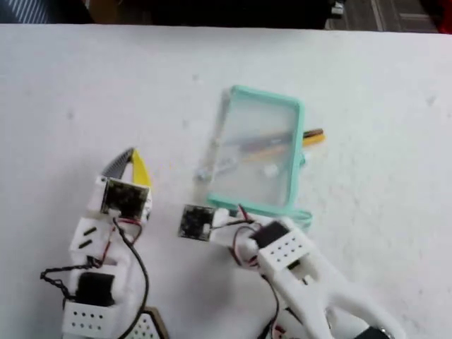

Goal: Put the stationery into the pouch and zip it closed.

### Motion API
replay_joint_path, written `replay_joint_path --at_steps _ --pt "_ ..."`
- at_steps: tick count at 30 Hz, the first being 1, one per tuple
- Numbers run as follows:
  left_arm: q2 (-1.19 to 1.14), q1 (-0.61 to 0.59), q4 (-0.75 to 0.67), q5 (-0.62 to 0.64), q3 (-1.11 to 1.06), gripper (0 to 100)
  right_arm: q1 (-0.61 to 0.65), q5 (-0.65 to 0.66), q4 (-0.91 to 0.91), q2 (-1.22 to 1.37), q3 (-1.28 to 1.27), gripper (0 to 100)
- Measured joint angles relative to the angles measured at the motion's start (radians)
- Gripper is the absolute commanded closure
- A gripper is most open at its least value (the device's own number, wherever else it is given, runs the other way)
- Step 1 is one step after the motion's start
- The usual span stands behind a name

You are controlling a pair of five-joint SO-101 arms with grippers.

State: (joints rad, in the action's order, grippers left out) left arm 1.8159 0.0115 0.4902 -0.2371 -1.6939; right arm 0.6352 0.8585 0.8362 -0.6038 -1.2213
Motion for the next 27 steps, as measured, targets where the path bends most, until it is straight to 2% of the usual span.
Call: replay_joint_path --at_steps 15,27 --pt "0.000 0.060 0.035 0.000 0.000 98 -0.005 0.064 -0.006 0.381 0.308 77.9" --pt "0.000 0.060 0.035 0.000 0.000 98 -0.031 0.069 0.014 0.288 0.347 77.9"
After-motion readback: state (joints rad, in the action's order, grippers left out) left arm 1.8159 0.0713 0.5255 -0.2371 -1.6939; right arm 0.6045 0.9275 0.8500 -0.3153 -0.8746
